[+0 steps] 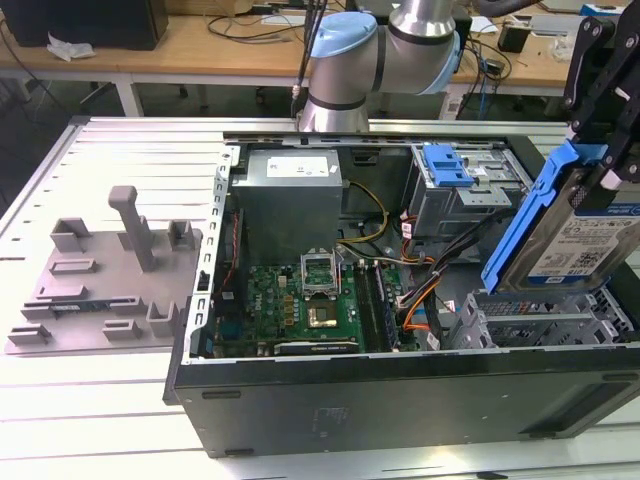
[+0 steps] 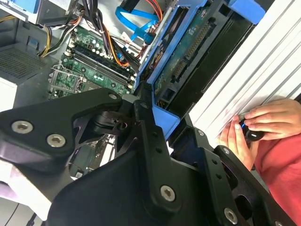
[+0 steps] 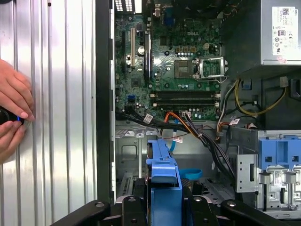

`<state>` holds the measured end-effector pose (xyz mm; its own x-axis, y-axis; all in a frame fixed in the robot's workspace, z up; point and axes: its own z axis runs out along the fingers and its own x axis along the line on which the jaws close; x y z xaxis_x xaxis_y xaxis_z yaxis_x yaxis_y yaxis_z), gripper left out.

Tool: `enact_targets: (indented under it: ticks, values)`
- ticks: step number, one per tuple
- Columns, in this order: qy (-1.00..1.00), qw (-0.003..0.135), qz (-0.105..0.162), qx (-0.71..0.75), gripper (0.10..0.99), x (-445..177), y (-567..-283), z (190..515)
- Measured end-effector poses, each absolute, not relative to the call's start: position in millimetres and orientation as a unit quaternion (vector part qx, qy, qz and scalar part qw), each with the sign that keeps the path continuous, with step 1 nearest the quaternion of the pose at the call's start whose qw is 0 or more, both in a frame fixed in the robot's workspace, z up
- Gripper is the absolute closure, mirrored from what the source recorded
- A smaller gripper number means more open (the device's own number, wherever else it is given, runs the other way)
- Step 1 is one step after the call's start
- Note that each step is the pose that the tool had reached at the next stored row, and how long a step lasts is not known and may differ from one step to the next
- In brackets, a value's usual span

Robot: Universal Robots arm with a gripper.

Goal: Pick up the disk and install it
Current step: 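Insert the disk into the insertion slot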

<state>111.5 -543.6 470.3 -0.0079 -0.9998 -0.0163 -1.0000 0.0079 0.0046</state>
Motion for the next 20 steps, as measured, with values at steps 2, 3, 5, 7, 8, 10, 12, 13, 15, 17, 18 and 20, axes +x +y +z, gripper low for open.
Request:
enact_targets:
  ticks: [2, 3, 5, 7, 8, 10, 12, 13, 15, 17, 18, 20]
  values:
    - [0.710, 0.004, 0.007, -0.704, 0.718, 111.5, -543.7, 469.3]
    - [0.710, 0.004, 0.007, -0.704, 0.718, 111.5, -543.7, 469.1]
    - [0.710, 0.004, 0.007, -0.704, 0.718, 111.5, -543.8, 468.7]
    - [0.710, 0.004, 0.007, -0.704, 0.718, 111.5, -543.8, 468.0]
    - [0.710, 0.004, 0.007, -0.704, 0.718, 111.5, -543.9, 467.7]
    - [0.710, 0.004, 0.007, -0.704, 0.718, 111.5, -544.1, 467.2]
    - [0.710, 0.004, 0.007, -0.704, 0.718, 111.5, -544.8, 465.8]
    - [0.710, 0.004, 0.007, -0.704, 0.718, 111.5, -545.4, 464.3]
    - [0.710, 0.004, 0.007, -0.704, 0.718, 111.5, -545.8, 463.2]
    - [0.710, 0.004, 0.007, -0.704, 0.718, 111.5, -546.2, 461.5]
    - [0.710, 0.004, 0.007, -0.704, 0.718, 111.5, -546.3, 460.6]
    - [0.710, 0.004, 0.007, -0.704, 0.718, 111.5, -546.4, 457.9]
